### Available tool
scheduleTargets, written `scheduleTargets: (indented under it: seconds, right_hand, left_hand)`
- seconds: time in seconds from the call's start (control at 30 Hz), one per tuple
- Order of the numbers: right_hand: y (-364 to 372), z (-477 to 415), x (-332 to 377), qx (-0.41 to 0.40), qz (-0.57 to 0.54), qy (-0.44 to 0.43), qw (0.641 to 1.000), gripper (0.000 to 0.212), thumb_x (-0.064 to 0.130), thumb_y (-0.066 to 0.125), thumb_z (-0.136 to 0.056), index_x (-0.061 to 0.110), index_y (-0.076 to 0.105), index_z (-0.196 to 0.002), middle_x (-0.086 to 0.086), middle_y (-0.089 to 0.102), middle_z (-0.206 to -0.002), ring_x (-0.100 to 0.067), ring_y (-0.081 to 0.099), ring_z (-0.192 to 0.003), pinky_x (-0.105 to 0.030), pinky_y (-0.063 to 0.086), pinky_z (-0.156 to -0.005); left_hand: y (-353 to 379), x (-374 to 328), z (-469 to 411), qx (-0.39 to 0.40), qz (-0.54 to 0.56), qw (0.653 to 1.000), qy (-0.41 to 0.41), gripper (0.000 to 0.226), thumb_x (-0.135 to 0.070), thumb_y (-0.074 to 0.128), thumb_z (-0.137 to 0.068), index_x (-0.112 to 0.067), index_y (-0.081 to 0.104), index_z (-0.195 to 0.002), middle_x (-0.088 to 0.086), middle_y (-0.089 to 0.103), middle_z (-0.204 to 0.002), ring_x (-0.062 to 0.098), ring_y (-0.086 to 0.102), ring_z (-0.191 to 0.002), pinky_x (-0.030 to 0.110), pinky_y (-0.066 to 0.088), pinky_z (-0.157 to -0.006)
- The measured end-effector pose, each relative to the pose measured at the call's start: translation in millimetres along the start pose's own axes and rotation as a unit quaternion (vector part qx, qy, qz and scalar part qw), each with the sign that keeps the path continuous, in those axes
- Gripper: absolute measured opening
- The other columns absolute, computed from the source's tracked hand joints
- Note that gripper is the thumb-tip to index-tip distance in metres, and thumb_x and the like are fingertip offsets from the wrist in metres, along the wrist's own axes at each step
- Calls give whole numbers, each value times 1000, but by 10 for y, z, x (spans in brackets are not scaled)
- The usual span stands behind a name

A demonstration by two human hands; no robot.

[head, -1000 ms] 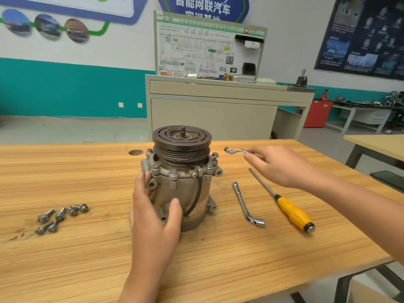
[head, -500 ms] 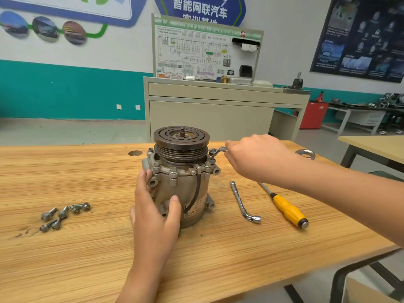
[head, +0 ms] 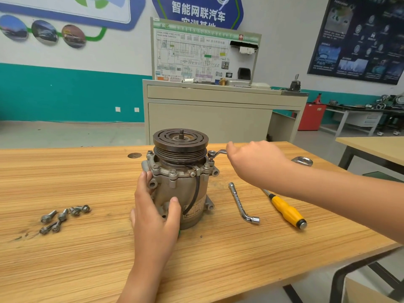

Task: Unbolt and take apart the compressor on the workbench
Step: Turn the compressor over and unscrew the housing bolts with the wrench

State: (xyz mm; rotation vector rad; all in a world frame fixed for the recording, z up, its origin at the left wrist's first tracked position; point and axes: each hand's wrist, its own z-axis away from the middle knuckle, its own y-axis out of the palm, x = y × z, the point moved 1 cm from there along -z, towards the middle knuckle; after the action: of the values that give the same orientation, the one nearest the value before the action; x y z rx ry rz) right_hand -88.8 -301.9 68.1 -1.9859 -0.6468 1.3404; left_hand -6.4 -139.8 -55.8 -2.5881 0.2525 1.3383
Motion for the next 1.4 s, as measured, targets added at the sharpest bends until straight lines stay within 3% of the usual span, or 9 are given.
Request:
scheduleTargets:
  seconds: [0.1, 0.37, 0.53, 0.67, 0.8, 0.93, 1.07, 1.2, 1.4]
  right_hand:
    - [2, 3, 19, -8, 15, -15, 1000, 53, 1, 40, -92, -1, 21, -141, 0, 29, -50, -15, 27, -39, -24, 19, -34]
    - [-9, -30, -57, 22, -51, 12, 998, 25, 11, 33, -97, 10, 43, -120, 2, 32, -56, -11, 32, -46, -23, 25, -38]
    - [-125, 0, 92, 7, 1, -1, 1000, 48, 0, 38, -93, -4, 24, -139, -8, 52, -74, -21, 44, -55, -27, 24, -36]
    - [-253, -59, 139, 66, 18, -8, 998, 28, 1, 43, -91, 6, 52, -117, -2, 34, -64, -22, 40, -66, -27, 26, -41]
    - [-295, -113, 44, 108, -12, 7, 994, 24, 3, 43, -89, 10, 56, -108, 0, 37, -64, -20, 47, -68, -26, 29, -42]
    - [-357, -107, 163, 96, 22, 5, 995, 12, 6, 48, -91, 14, 53, -99, -1, 32, -62, -19, 40, -66, -25, 24, -40]
    - [-289, -96, 132, 81, 19, -3, 997, 17, 6, 47, -91, 10, 53, -106, 0, 32, -61, -17, 34, -52, -25, 23, -39]
    - [-129, -33, -4, 45, 1, -24, 999, 39, 11, 37, -92, 7, 33, -131, 0, 39, -56, -15, 37, -45, -23, 25, -37]
    - [-19, -122, -233, 45, -8, -68, 997, 59, -1, 34, -89, 15, 19, -144, 1, 41, -55, -13, 38, -44, -25, 25, -37]
  left_hand:
    - [3, 11, -2, 2, 0, 1000, 1, 69, -34, 48, -78, -52, 7, -130, -44, 23, -131, 4, 35, -132, 53, 31, -108]
    - [0, 14, 3, 4, -6, 1000, -1, 67, -36, 47, -78, -52, 7, -130, -47, 22, -129, 4, 35, -131, 53, 31, -108]
    - [4, 17, -4, -3, -5, 1000, -4, 65, -35, 48, -77, -48, 12, -130, -44, 23, -127, 7, 37, -129, 53, 32, -107]
    - [6, 12, -1, -2, -9, 1000, -3, 64, -35, 48, -77, -46, 14, -131, -44, 23, -125, 6, 38, -126, 53, 32, -108]
    - [14, 17, -1, -7, -8, 1000, -6, 68, -34, 48, -77, -36, 22, -139, -29, 34, -128, 8, 39, -126, 52, 31, -108]
    - [9, 27, -1, -13, -6, 1000, -12, 71, -33, 48, -76, -28, 25, -143, -16, 37, -130, 11, 40, -126, 53, 33, -106]
    - [12, 12, 6, -9, -12, 1000, -13, 71, -33, 48, -77, -24, 26, -144, -14, 37, -133, 13, 41, -128, 54, 33, -106]
    - [8, 3, 11, -8, -26, 1000, -4, 72, -34, 48, -77, -21, 26, -144, -13, 35, -134, 15, 40, -129, 55, 32, -106]
    - [9, -2, 14, -9, -30, 999, -11, 71, -34, 48, -77, -24, 26, -144, -14, 36, -132, 12, 40, -127, 54, 34, -105]
